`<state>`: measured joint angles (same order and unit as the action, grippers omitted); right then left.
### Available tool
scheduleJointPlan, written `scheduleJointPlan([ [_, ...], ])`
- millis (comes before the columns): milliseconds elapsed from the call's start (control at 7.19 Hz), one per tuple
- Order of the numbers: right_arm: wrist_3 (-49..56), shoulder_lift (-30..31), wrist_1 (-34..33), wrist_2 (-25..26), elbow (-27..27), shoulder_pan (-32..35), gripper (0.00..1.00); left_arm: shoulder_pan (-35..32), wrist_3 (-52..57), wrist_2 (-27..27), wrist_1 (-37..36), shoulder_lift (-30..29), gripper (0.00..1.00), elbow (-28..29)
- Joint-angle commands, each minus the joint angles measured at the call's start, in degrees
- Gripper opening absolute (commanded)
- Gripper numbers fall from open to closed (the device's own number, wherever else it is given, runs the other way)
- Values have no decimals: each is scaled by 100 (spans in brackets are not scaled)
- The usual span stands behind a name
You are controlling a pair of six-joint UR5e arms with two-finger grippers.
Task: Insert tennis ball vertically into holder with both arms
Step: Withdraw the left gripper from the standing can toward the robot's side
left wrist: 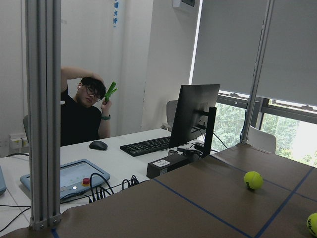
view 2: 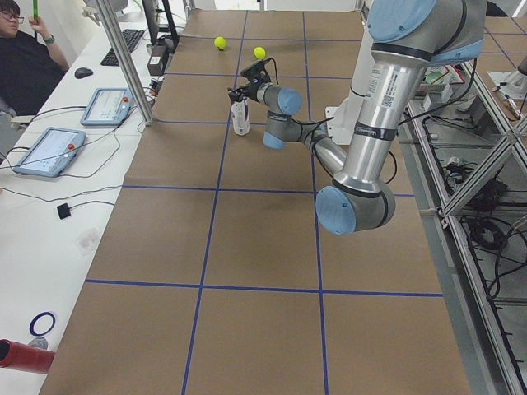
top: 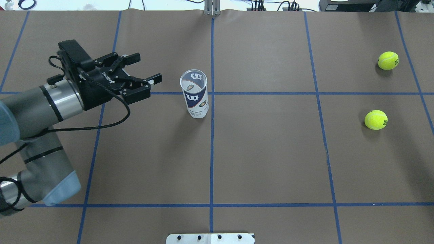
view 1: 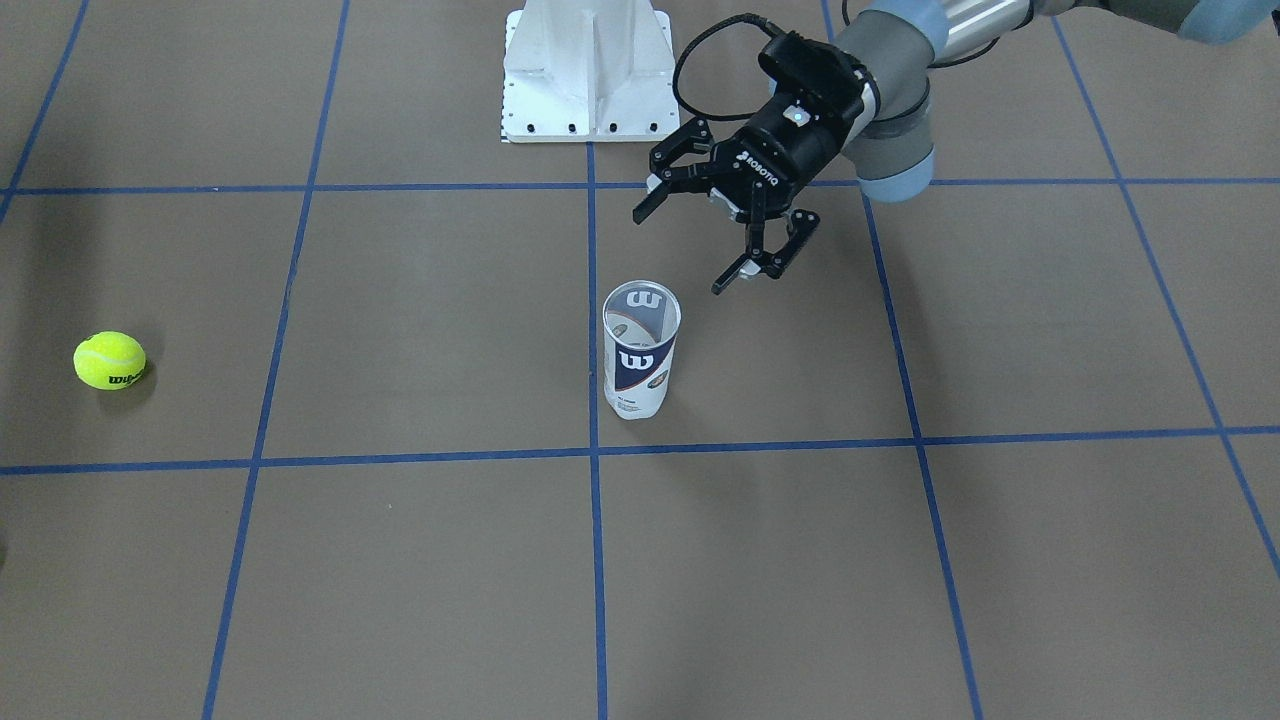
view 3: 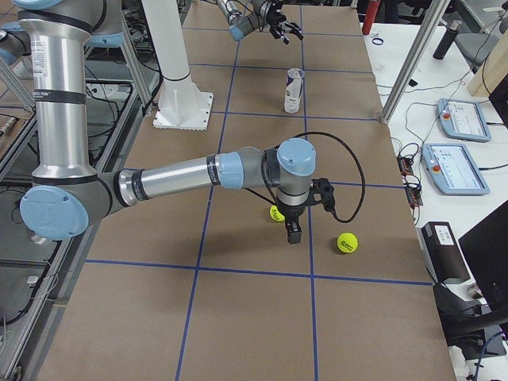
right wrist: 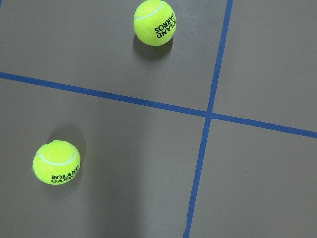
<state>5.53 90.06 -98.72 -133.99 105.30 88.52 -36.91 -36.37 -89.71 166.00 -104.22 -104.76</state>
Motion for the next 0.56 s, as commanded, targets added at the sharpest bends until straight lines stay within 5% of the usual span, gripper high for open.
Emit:
scheduleJointPlan([
  [0, 0, -120, 2, -65, -201, -53, 100, -361, -160, -1170, -182, 560, 99, -36],
  [139, -43, -94, -7, -597, -273, -150, 100, -317, -169, -1171, -182, 552, 99, 251],
  [417, -1380, -233, 211, -708, -379, -850, 99, -299, -160, -1163, -182, 482, 99, 570],
])
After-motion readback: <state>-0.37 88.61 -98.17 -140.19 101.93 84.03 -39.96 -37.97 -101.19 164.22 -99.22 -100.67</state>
